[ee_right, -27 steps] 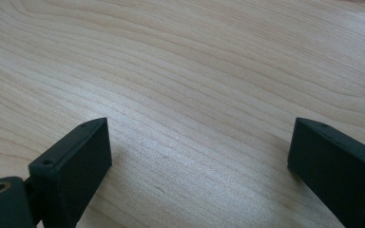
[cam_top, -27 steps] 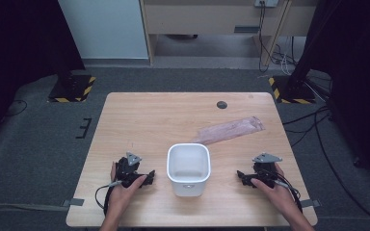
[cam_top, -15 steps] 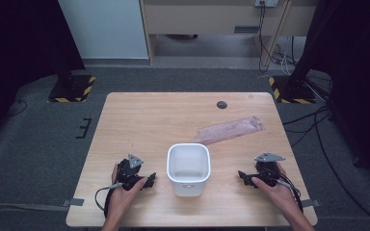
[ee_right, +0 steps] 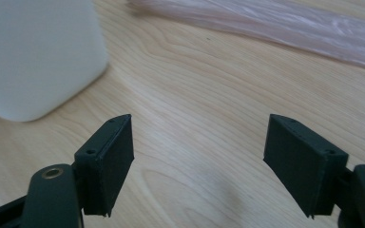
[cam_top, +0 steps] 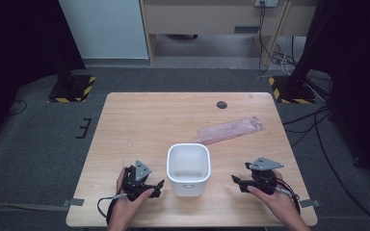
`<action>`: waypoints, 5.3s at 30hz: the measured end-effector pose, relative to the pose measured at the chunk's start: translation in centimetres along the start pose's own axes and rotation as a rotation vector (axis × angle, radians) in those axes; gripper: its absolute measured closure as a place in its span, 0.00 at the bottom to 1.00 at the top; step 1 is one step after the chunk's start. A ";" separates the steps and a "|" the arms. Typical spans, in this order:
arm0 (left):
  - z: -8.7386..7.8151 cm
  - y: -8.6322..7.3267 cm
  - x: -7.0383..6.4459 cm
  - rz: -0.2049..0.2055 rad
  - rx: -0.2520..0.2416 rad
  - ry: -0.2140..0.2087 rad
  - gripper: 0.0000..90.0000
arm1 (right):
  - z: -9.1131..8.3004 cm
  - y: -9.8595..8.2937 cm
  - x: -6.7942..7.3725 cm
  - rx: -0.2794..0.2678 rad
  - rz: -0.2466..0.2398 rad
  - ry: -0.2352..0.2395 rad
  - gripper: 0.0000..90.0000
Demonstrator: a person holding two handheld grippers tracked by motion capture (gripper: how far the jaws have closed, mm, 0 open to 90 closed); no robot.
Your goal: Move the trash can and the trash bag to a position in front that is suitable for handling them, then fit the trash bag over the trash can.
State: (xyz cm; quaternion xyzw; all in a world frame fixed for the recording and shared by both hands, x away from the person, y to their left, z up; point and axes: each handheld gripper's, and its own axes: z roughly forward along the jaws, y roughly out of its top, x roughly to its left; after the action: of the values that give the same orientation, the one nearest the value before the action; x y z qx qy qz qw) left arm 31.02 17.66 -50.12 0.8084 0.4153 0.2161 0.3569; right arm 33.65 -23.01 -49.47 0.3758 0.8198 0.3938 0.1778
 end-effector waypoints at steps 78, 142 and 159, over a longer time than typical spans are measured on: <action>-0.1 2.2 -3.7 0.089 -0.202 -0.075 0.49 | 4.7 4.6 8.4 -0.136 -0.173 0.160 0.49; 5.4 0.6 7.2 -0.086 0.066 0.026 0.05 | 7.4 8.7 -10.1 -0.033 0.065 -0.081 0.09; 5.7 0.1 7.3 -0.091 0.096 0.028 0.05 | 11.0 8.6 -11.4 -0.013 0.041 -0.040 0.16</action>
State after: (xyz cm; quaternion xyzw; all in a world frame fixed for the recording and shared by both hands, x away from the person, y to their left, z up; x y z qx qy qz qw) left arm 38.92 21.39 -53.36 0.8016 0.4666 0.1907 0.3214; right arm 51.68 -22.51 -49.66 0.3992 0.8057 0.3950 0.1883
